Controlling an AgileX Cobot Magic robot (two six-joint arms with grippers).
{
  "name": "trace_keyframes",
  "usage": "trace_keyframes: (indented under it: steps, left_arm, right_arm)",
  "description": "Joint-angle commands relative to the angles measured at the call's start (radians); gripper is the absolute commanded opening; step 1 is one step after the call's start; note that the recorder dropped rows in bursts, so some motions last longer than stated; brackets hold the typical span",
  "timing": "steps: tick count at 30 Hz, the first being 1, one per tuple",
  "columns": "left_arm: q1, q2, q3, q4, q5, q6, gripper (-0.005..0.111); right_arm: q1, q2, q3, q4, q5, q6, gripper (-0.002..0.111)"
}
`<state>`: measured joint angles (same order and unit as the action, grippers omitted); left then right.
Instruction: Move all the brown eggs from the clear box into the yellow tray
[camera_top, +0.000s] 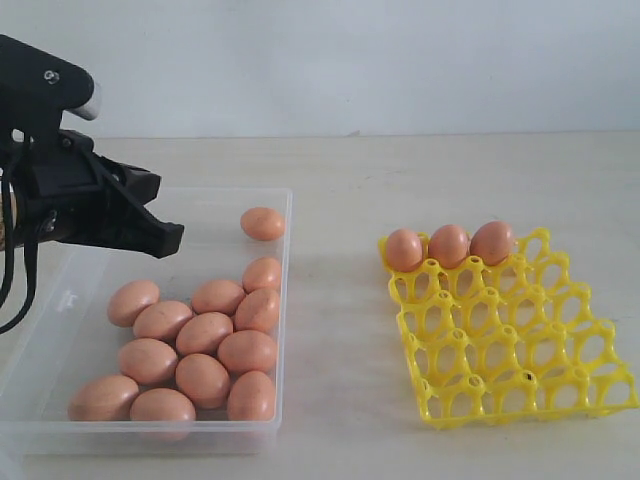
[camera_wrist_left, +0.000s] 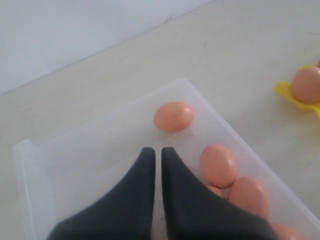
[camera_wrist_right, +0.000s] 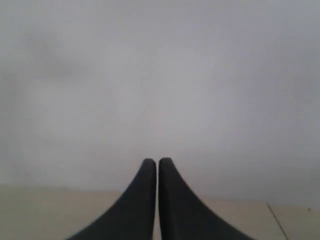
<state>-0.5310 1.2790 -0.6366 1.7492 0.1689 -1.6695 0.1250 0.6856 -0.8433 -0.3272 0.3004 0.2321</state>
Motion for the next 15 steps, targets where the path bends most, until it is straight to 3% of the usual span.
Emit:
trace_keyframes:
  steps: [1,4,10,15]
  left_arm:
    - [0.002,-0.007,0.006,-0.005,0.016,0.004,0.004]
    - [0.002,-0.007,0.018,-0.005,0.026,0.004,0.004]
    - [0.011,-0.008,0.074,-0.005,0.140,0.006,0.004]
    - [0.095,-0.023,0.104,-0.028,0.021,0.003,0.004]
  right_arm:
    - [0.117,0.240,-0.137,0.187,0.247,-0.348,0.000]
    - [0.215,0.392,-0.218,0.273,0.345,-0.452,0.000]
    - [0.439,0.627,-0.333,0.363,0.364,-0.473,0.000]
    - [0.578,0.842,-0.444,0.363,0.366,-0.474,0.000]
